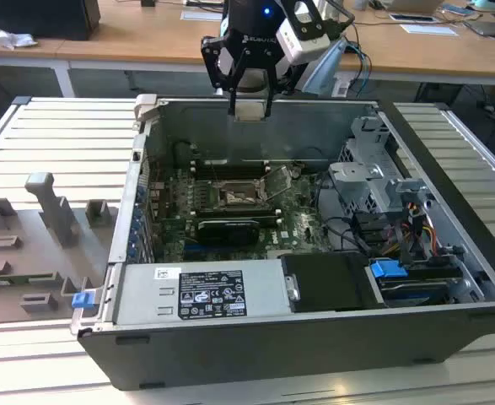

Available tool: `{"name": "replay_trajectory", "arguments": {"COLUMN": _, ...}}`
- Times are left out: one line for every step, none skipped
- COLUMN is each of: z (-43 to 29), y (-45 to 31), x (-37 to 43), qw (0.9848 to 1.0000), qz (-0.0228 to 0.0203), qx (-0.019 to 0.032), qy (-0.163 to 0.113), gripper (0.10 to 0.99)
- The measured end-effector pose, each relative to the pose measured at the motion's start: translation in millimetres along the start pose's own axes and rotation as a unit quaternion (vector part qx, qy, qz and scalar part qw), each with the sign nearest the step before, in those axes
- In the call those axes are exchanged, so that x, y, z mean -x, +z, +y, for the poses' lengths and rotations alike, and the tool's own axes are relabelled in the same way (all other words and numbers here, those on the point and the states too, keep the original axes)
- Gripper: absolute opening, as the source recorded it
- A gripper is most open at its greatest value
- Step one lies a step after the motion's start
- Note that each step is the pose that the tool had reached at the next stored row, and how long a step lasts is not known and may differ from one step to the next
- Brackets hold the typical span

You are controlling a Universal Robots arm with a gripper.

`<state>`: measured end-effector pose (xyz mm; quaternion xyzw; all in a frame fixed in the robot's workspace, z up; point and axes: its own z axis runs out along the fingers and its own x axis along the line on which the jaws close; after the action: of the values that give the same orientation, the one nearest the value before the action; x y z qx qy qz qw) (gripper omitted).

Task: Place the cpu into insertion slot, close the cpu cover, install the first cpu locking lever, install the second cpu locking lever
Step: 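Place the cpu into insertion slot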

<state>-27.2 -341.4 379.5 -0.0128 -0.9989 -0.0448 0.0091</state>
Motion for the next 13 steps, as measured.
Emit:
{"name": "replay_trajectory", "arguments": {"z": 0.0, "y": 0.0, "x": 0.0, "qw": 1.0000, "qz": 0.0000, "qx": 0.0000, "qy": 0.000, "gripper": 0.537}}
{"name": "replay_trajectory", "arguments": {"z": 0.0, "y": 0.0, "x": 0.0, "qw": 1.0000, "qz": -0.0002, "qx": 0.0001, "qy": 0.003, "gripper": 0.537}}
{"name": "replay_trajectory", "arguments": {"z": 0.0, "y": 0.0, "x": 0.0, "qw": 1.0000, "qz": -0.0003, "qx": 0.0001, "qy": 0.003, "gripper": 0.537}}
{"name": "replay_trajectory", "arguments": {"z": 0.0, "y": 0.0, "x": 0.0, "qw": 1.0000, "qz": -0.0004, "qx": 0.0001, "qy": 0.004, "gripper": 0.537}}
{"name": "replay_trajectory", "arguments": {"z": 0.0, "y": 0.0, "x": 0.0, "qw": 1.0000, "qz": -0.0004, "qx": 0.0001, "qy": 0.005, "gripper": 0.537}}
{"name": "replay_trajectory", "arguments": {"z": 0.0, "y": 0.0, "x": 0.0, "qw": 1.0000, "qz": -0.0005, "qx": 0.0001, "qy": 0.006, "gripper": 0.537}}
{"name": "replay_trajectory", "arguments": {"z": 0.0, "y": 0.0, "x": 0.0, "qw": 1.0000, "qz": -0.0006, "qx": 0.0001, "qy": 0.006, "gripper": 0.537}}
{"name": "replay_trajectory", "arguments": {"z": 0.0, "y": 0.0, "x": 0.0, "qw": 1.0000, "qz": -0.0006, "qx": 0.0002, "qy": 0.007, "gripper": 0.537}}
{"name": "replay_trajectory", "arguments": {"z": 0.0, "y": 0.0, "x": 0.0, "qw": 1.0000, "qz": -0.0007, "qx": 0.0001, "qy": 0.008, "gripper": 0.537}}
{"name": "replay_trajectory", "arguments": {"z": 0.0, "y": 0.0, "x": 0.0, "qw": 1.0000, "qz": -0.0008, "qx": 0.0002, "qy": 0.008, "gripper": 0.537}}
{"name": "replay_trajectory", "arguments": {"z": 0.0, "y": 0.0, "x": 0.0, "qw": 1.0000, "qz": -0.0008, "qx": 0.0002, "qy": 0.009, "gripper": 0.537}}
{"name": "replay_trajectory", "arguments": {"z": 0.0, "y": 0.0, "x": 0.0, "qw": 1.0000, "qz": -0.0008, "qx": 0.0002, "qy": 0.009, "gripper": 0.537}}
{"name": "replay_trajectory", "arguments": {"z": 0.0, "y": 0.0, "x": 0.0, "qw": 1.0000, "qz": -0.0009, "qx": 0.0002, "qy": 0.010, "gripper": 0.537}}
